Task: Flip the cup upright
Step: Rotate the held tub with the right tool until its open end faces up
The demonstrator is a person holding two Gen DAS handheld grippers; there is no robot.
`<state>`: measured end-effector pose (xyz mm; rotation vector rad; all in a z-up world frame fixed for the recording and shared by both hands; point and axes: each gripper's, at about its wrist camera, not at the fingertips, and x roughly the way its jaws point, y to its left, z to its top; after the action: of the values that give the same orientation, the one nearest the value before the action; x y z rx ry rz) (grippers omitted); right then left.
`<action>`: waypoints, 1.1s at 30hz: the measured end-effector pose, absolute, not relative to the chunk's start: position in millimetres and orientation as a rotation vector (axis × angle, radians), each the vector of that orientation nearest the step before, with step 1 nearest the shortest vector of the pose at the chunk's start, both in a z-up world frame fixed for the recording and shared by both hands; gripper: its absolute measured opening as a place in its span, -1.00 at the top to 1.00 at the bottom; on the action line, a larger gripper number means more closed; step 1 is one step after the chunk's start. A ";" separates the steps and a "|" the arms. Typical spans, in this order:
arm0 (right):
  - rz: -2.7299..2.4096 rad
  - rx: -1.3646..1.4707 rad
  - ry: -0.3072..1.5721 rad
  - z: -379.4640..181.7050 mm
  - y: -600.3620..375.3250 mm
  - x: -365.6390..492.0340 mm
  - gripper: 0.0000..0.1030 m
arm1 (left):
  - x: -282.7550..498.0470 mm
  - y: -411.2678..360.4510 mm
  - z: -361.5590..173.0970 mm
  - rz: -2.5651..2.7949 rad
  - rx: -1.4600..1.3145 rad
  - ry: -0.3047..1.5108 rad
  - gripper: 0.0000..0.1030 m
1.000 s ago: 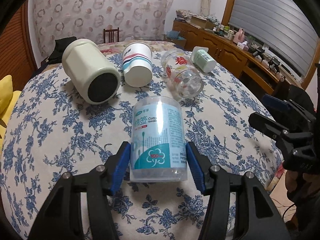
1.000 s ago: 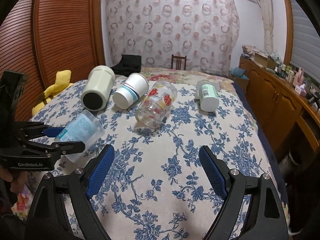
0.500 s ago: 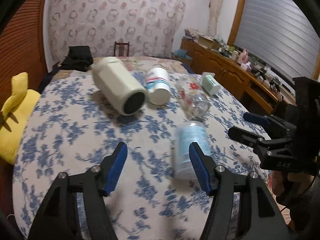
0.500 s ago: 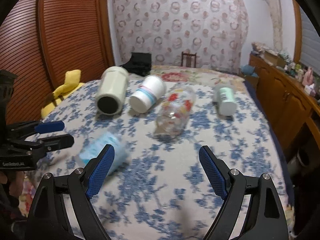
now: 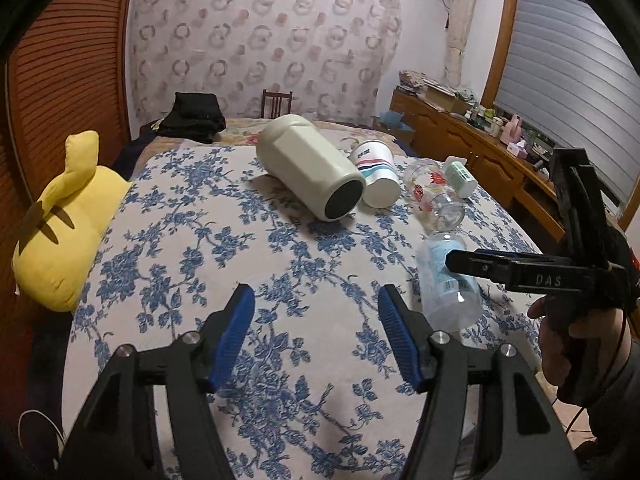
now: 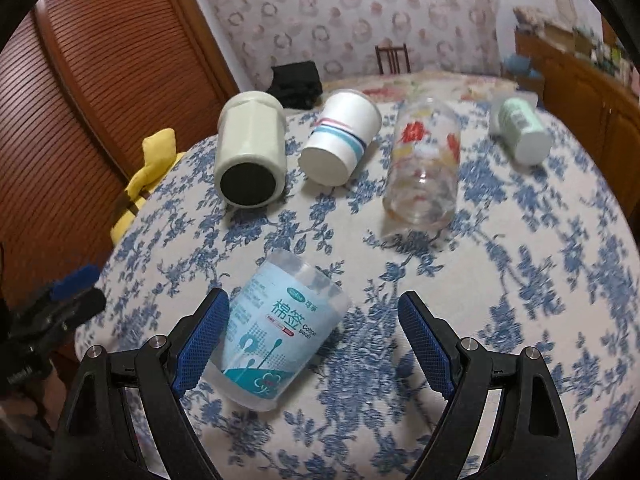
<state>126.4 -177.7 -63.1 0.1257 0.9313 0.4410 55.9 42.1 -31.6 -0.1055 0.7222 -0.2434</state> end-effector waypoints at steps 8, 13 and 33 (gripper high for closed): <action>0.410 0.131 1.037 -81.0 -163.1 140.2 -0.71 | 53.3 50.8 -37.5 -0.234 -0.122 0.727 -0.23; 0.407 0.086 1.060 -79.4 -160.6 142.8 -0.71 | 51.7 50.8 -36.9 -0.235 -0.120 0.723 -0.23; 0.475 -0.244 1.228 -75.5 -152.7 154.3 -0.39 | 53.7 39.6 -43.7 -0.240 -0.115 0.733 -0.23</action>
<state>154.3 -152.7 -75.5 -0.2444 1.2275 0.4755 53.7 39.6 -43.7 -0.1155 0.7329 -0.2402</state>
